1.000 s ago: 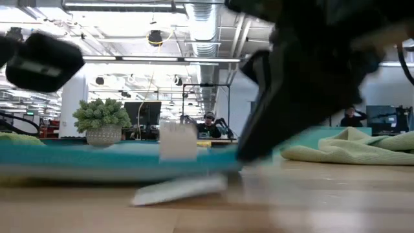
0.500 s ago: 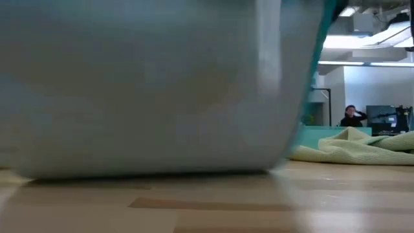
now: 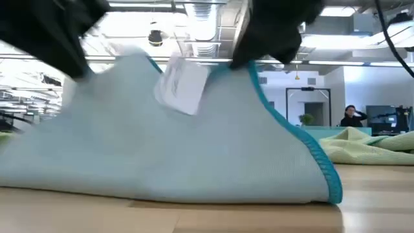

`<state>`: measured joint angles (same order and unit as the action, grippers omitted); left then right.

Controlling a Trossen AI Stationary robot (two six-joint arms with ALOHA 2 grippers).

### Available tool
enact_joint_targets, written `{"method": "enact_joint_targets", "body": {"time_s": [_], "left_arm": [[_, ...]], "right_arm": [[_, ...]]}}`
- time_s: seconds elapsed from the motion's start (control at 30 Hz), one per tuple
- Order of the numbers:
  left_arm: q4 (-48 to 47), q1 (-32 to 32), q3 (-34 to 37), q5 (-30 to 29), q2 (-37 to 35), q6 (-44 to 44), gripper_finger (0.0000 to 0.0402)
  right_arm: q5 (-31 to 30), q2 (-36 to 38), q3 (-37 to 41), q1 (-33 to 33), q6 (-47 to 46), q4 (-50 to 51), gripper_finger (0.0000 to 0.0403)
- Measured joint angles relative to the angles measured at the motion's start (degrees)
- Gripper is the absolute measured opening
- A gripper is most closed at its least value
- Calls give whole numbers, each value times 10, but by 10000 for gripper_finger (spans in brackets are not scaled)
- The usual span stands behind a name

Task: Fold microfiber towels
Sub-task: Fold the blue microfiber cloth

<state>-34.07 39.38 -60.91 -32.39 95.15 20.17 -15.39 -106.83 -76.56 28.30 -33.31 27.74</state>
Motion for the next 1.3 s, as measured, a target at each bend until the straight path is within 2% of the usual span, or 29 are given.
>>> {"method": "enact_joint_targets", "body": {"time_s": [0.17,0.33,0.63,0.77,0.93,1.07,1.17,1.23,1.3], "left_arm": [[60,-100,33,62,-11,-109,0],[108,-184,51,149,-12,-174,0],[131,-232,52,186,-7,-197,0],[133,-236,53,176,-5,-196,10],[131,-237,53,110,-5,-197,50],[119,-237,53,104,-6,-190,86],[104,-237,53,78,-18,-186,106],[104,-237,53,83,-32,-194,114],[119,-237,55,118,-41,-207,119]], "right_arm": [[-27,1,2,-6,-45,112,3],[-31,0,43,-18,-54,107,4],[-29,1,79,-47,-37,81,6],[-29,1,80,-51,-23,72,17],[-38,1,80,-51,-22,79,50],[-80,1,80,-51,-22,86,73],[-120,14,80,-51,-22,109,87],[-134,26,80,-51,-25,121,96],[-134,39,80,-51,-28,128,104]]}}
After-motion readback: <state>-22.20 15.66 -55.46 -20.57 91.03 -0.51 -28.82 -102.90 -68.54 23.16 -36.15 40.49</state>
